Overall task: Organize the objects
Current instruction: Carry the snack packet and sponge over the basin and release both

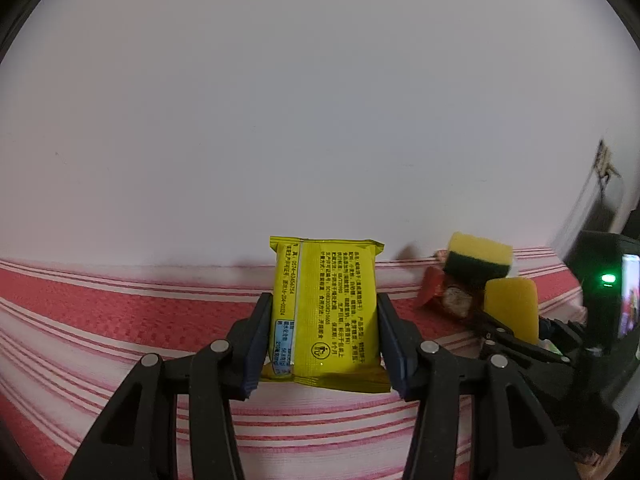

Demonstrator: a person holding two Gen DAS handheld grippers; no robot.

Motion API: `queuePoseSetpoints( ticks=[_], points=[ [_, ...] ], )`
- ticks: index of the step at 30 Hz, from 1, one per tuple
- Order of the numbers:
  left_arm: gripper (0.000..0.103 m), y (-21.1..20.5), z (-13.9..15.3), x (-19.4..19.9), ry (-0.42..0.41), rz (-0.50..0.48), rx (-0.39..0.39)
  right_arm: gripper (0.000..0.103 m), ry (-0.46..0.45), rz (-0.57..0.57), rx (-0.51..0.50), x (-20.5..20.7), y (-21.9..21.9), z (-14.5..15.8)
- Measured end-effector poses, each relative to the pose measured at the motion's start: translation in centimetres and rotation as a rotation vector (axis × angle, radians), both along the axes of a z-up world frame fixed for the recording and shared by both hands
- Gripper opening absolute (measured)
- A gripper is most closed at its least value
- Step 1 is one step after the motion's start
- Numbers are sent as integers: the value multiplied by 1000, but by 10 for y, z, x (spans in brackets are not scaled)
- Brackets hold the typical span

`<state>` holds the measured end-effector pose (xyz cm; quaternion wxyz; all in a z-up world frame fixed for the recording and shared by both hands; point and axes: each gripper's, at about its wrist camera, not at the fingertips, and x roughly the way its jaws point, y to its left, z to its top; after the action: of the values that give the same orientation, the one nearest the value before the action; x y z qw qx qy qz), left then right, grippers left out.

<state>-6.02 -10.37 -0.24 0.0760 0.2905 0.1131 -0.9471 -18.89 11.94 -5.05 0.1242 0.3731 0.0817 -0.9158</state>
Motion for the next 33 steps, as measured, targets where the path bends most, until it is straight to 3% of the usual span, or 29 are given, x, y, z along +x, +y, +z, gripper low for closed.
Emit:
queuePoseSetpoints(
  ticks=[4,13,16,24,33],
  points=[
    [52,4,4,0,31,-92,82,49,100,35,-88,40,19,27],
    [52,17,16,12,97,-208,87,49,226,84,-266,104,68,51],
    [52,26,15,7,109,-260,121,49,259,83,-311,117,84,58],
    [52,47,24,11,150,-340,139,50,384,13,-305,146,108,71],
    [52,86,36,20,144,-377,66,50,467,-59,-294,149,136,71]
  ],
)
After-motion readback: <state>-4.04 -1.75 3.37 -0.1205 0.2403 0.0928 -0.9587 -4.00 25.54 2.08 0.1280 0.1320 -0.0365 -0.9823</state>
